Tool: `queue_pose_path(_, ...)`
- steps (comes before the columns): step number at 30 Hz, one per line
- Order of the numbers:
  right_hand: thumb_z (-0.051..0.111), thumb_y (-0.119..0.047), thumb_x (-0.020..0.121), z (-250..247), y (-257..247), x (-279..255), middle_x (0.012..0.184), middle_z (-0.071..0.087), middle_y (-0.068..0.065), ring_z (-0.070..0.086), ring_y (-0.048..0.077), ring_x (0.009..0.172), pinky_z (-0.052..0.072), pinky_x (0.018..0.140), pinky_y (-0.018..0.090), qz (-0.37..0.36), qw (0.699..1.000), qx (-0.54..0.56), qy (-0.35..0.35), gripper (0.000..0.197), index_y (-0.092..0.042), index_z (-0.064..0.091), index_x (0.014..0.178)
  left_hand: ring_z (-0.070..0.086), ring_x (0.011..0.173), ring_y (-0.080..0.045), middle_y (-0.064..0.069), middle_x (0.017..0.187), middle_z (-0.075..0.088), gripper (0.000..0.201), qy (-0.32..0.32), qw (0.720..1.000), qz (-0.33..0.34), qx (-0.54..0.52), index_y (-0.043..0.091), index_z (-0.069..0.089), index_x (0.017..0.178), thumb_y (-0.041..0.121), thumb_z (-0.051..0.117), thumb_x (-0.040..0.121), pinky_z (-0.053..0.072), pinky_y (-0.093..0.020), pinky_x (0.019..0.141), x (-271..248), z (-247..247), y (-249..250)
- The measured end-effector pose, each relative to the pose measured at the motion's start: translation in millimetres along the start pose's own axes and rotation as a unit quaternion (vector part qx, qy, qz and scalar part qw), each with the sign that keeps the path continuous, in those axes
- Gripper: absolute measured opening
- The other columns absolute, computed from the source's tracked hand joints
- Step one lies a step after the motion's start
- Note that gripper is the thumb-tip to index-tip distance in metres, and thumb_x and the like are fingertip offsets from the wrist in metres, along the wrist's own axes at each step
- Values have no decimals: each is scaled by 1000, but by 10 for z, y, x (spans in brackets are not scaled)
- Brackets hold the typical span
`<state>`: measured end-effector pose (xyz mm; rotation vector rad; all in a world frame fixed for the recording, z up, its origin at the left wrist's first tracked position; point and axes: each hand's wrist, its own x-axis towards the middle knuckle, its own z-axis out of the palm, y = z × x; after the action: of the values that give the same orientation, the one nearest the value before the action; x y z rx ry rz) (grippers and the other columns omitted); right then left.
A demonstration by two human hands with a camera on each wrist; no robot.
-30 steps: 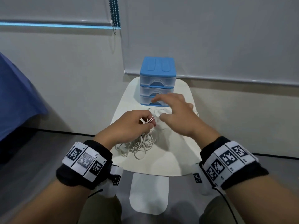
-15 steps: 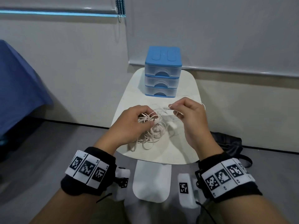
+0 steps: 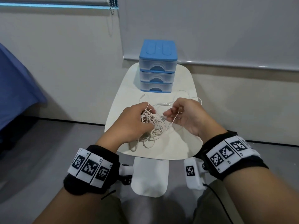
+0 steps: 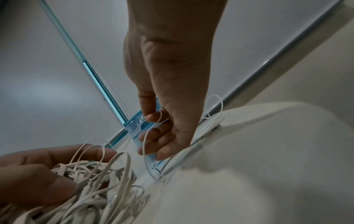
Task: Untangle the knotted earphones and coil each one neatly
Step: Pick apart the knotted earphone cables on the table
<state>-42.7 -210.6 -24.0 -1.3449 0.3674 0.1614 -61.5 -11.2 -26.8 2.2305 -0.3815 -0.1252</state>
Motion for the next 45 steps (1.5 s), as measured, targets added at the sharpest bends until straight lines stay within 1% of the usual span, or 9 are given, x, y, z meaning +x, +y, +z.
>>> queue_pose_path(5, 47, -5, 91, -7, -217, -145, 54, 49, 12, 56, 28, 42, 59, 59, 36, -44, 996, -82, -9, 23, -5, 49, 69, 68, 82, -27, -2, 94, 73, 42, 23, 997, -8, -71, 40, 65, 107, 12, 72, 77, 61, -44, 75, -6, -46, -17)
queue_pose_path(9, 65, -29, 97, -36, -313, -250, 74, 70, 21, 52, 25, 44, 51, 54, 30, -75, 939, -322, -97, 26, -5, 67, 89, 70, 82, -32, -2, 97, 74, 46, 41, 993, -6, -112, 40, 66, 110, 8, 71, 77, 60, -52, 78, -7, -57, -18)
queue_pose_path(15, 74, -34, 92, 81, -323, -315, 58, 63, -9, 52, 3, 53, 43, 57, 20, -219, 845, -471, -125, 20, -18, 79, 83, 67, 78, -20, -5, 100, 73, 44, 45, 985, -12, -165, 40, 68, 110, 11, 72, 77, 54, -39, 70, 7, -68, 38)
queue_pose_path(19, 73, -33, 92, 194, -280, -326, 63, 61, -10, 52, 8, 64, 42, 64, 29, -267, 811, -515, -77, 17, -22, 77, 80, 63, 76, -16, -8, 104, 72, 45, 29, 981, -18, -190, 39, 68, 111, 14, 74, 75, 51, -36, 69, -9, -96, 61)
queue_pose_path(23, 69, -22, 89, 207, -212, -333, 64, 61, -9, 52, 11, 65, 41, 64, 29, -253, 868, -426, -37, 17, -15, 74, 75, 64, 86, -6, 6, 119, 64, 48, 29, 979, -24, -200, 40, 66, 117, 16, 85, 81, 48, -17, 67, -50, -125, 32)
queue_pose_path(29, 69, -12, 83, 226, -205, -442, 68, 73, 0, 63, 8, 66, 51, 69, 25, -273, 916, -294, 21, 22, -14, 75, 62, 63, 71, -12, 6, 121, 61, 43, 54, 979, -28, -197, 34, 64, 118, 10, 78, 86, 53, -35, 68, -106, -146, 65)
queue_pose_path(35, 60, -5, 87, 193, -231, -423, 70, 63, 12, 43, 14, 53, 31, 51, 23, -151, 972, -175, -50, 24, -3, 75, 69, 59, 69, -12, 2, 112, 63, 40, 84, 979, -30, -185, 33, 66, 107, 1, 69, 84, 51, -37, 69, -88, -216, 106)
queue_pose_path(43, 62, -6, 87, 206, -279, -360, 49, 47, -6, 30, 14, 48, 28, 51, 26, -120, 930, -343, -60, 19, -7, 78, 76, 58, 107, -12, 5, 134, 38, 64, 143, 982, -81, -94, 34, 46, 142, 11, 74, 88, 47, -28, 83, 21, -303, 124)
queue_pose_path(45, 71, -13, 87, 206, -291, -349, 53, 58, -11, 38, 8, 43, 30, 50, 22, -141, 906, -396, -57, 16, -13, 78, 73, 56, 98, -6, 8, 126, 43, 53, 163, 984, -39, -63, 36, 55, 130, 10, 73, 87, 46, -26, 82, 39, -304, 174)
